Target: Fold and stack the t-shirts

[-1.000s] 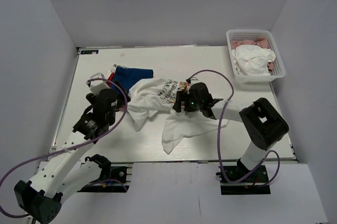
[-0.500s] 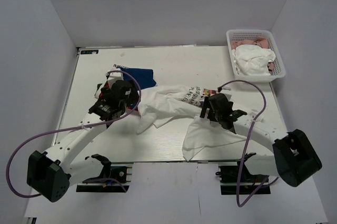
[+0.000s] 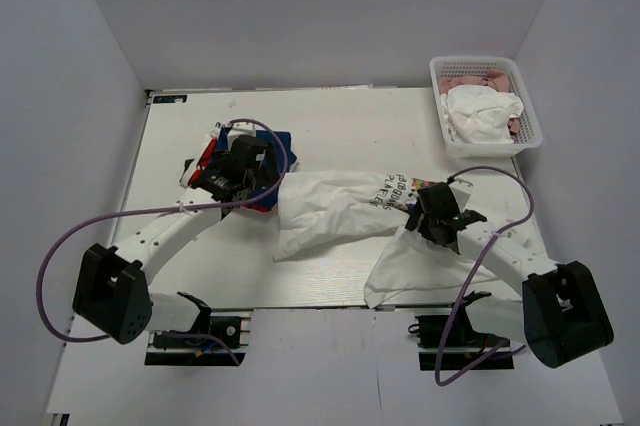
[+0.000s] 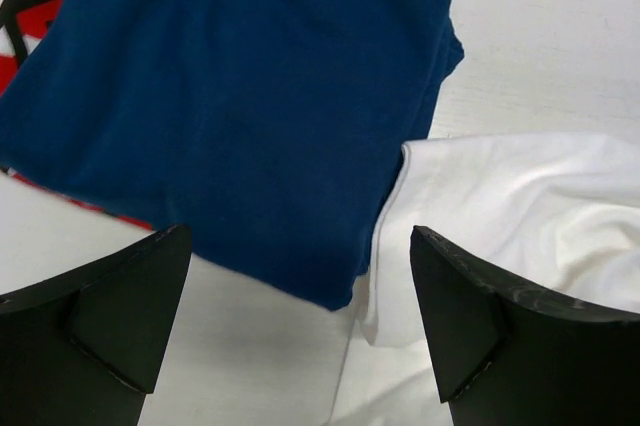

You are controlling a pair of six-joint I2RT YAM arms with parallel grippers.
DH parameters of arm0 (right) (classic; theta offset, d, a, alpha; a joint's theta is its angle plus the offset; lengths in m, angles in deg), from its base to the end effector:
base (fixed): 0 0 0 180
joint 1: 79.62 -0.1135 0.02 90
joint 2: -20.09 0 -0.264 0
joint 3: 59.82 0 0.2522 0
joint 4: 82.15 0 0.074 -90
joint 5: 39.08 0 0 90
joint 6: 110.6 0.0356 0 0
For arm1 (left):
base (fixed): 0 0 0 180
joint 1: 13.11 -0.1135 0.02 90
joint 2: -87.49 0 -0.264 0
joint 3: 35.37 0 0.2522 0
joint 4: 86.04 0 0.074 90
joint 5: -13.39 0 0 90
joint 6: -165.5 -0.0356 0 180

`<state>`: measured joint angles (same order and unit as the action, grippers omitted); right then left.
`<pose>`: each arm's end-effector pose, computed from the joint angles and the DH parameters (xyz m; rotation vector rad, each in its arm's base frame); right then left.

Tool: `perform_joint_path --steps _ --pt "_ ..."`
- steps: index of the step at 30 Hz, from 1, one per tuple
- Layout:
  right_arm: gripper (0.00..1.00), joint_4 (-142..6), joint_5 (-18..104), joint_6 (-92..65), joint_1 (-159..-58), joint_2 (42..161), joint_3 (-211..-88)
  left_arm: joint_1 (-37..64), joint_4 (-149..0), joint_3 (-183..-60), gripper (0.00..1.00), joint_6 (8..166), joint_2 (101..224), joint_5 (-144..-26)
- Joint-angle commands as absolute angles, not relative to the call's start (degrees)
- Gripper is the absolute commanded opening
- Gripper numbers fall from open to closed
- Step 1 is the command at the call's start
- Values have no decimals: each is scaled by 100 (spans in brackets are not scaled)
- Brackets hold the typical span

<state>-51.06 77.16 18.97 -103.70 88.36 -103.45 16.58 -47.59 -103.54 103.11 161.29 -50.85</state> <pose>0.1992 0.0718 0.1661 0.4946 2.3561 -0.0851 0.2453 -0.1220 0.2685 -0.1761 2.2410 -0.0055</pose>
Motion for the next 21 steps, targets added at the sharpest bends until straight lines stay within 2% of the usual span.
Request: perform_joint_path --steps 1,3,7,10,11,14,21 --pt "90 -4387 8054 2291 -10090 8479 -10311 1633 -4934 -10739 100 10020 16509 -5296" --pt "90 -4352 8037 2125 -9984 8285 -10494 1633 -4934 -10862 100 9905 16799 -5393" --pt "90 -3684 8809 1800 -9817 7968 -11004 1633 -4767 -11082 100 9966 17362 -5061" --pt "90 -3894 7969 1220 -9817 7766 -11129 1633 -4890 -11083 100 10028 17573 -4989" --pt "90 -4434 7114 1053 -9843 7600 -11007 1633 -5099 -11013 100 10028 17573 -4937" --pt "90 -5385 6318 560 -9834 7327 -10584 1511 -5312 -10951 100 9975 17950 -4813" --pt "90 -5678 6024 471 -9843 7457 -10601 887 -5233 -11548 100 10159 19172 -4866"
